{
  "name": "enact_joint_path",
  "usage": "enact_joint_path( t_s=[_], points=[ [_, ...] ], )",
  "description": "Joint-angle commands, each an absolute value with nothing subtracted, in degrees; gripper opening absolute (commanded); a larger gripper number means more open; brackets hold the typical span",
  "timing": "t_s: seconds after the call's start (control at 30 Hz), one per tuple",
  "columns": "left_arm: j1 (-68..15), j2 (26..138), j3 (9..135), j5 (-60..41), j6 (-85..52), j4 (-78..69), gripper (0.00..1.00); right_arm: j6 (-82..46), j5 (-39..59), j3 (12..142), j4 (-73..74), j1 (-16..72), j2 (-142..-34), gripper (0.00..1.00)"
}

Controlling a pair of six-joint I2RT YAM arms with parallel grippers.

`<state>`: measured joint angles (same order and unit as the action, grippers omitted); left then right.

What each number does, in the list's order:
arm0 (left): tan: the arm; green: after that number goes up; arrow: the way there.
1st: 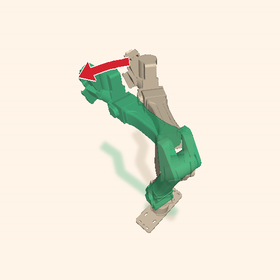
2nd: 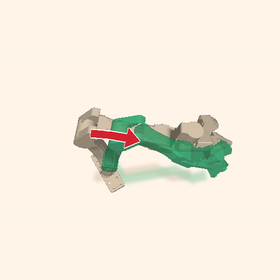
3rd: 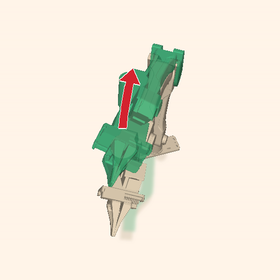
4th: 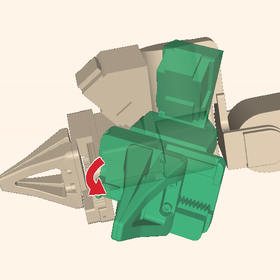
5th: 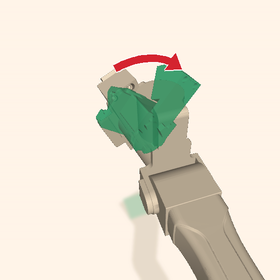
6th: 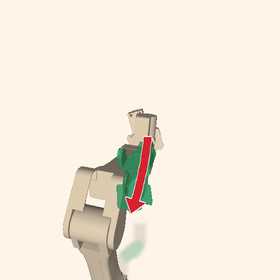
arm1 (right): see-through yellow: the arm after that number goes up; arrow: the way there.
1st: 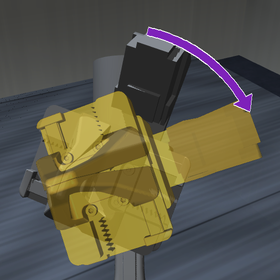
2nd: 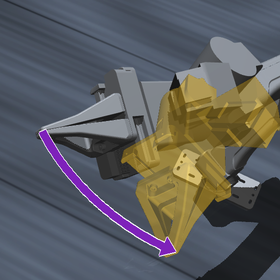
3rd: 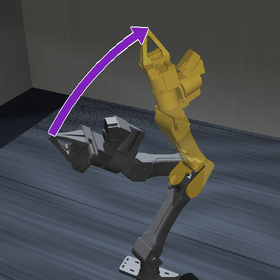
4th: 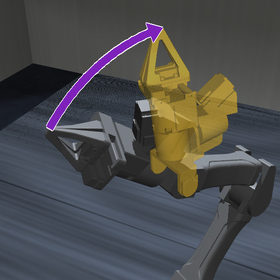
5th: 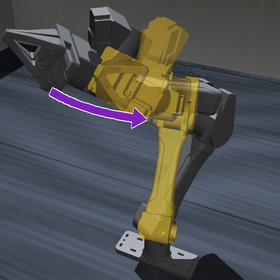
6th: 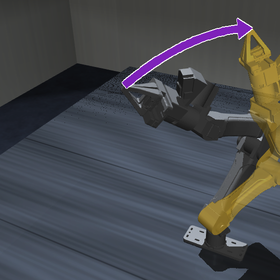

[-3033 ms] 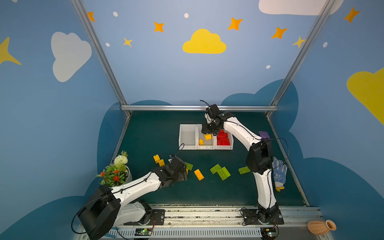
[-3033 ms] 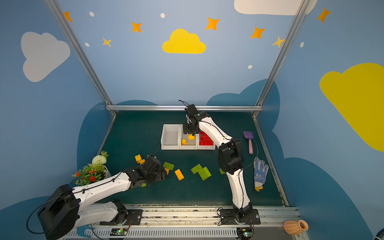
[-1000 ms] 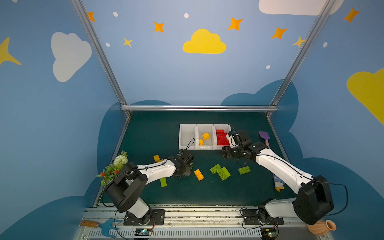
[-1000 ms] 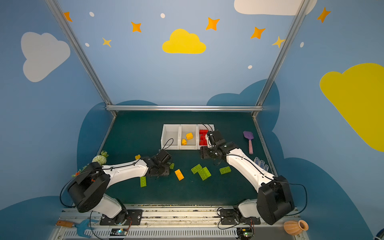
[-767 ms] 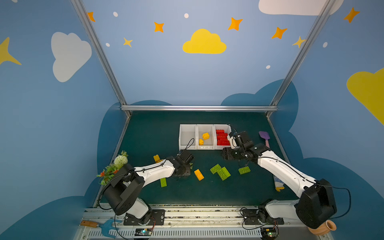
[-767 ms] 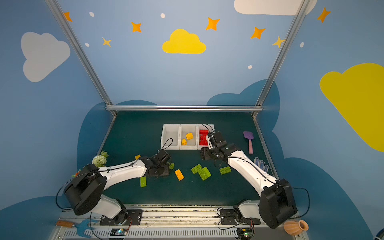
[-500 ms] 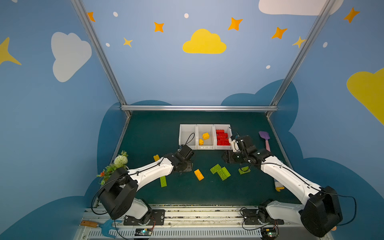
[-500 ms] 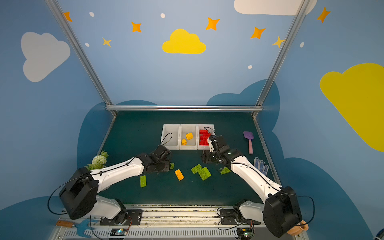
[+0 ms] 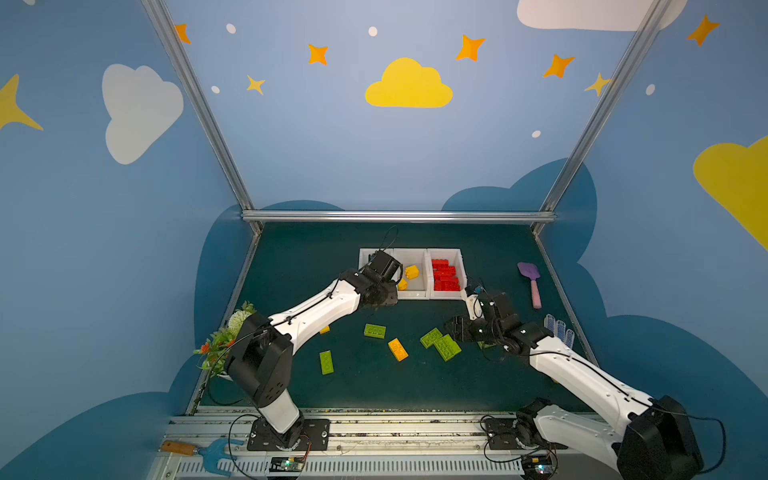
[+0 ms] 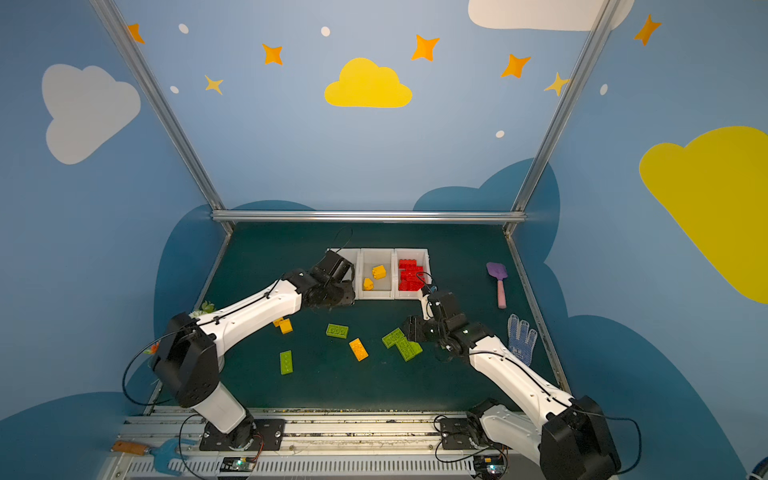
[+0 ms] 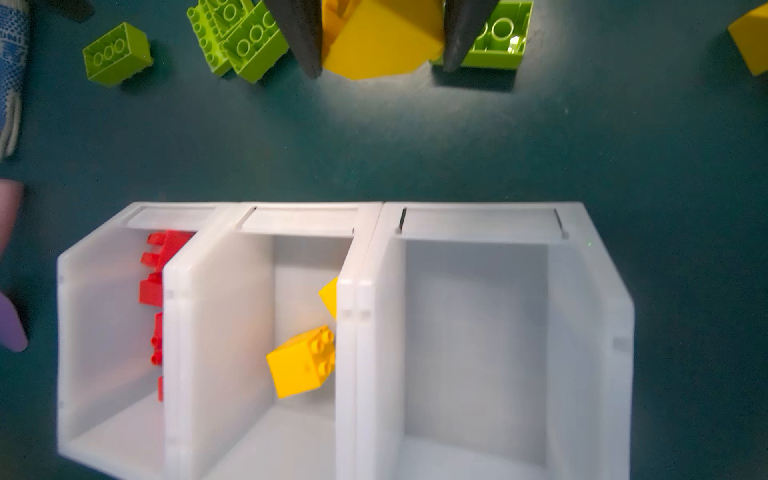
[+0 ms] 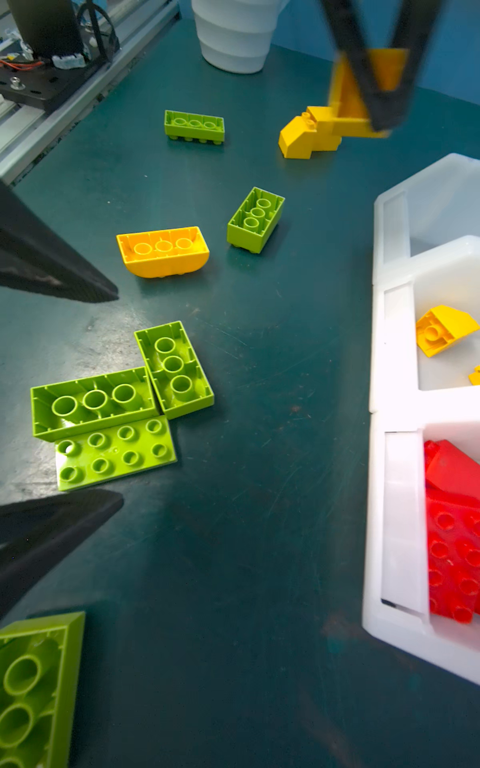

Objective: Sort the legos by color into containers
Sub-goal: 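Carry the yellow brick with the left gripper into the middle compartment and release, then withdraw the left arm while the right gripper lowers over a yellow 2x4 brick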

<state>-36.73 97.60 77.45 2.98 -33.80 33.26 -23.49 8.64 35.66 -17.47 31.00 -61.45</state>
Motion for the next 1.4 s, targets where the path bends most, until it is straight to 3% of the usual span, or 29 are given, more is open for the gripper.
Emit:
enact_joint_path(
  t_s=[0.0,0.77,1.0,1.37],
  points=[
    [-35.75,101.6,83.23,2.03,-31.39,36.62,0.4,-23.86,9.15,33.79,-14.62,31.33,-59.54,0.69],
    [-34.03,132.56,126.04,-0.97,-27.95,50.96,0.42,-24.43,7.65,30.24,-12.9,31.49,-53.43,0.69],
    [-33.69,137.47,134.37,-1.04,-27.82,54.52,0.52,-24.13,8.73,30.49,-13.07,31.74,-53.51,0.69],
    [-33.4,132.13,131.8,0.08,-27.91,53.44,0.72,-25.48,7.38,31.46,-14.39,37.46,-55.31,0.7]
  ],
)
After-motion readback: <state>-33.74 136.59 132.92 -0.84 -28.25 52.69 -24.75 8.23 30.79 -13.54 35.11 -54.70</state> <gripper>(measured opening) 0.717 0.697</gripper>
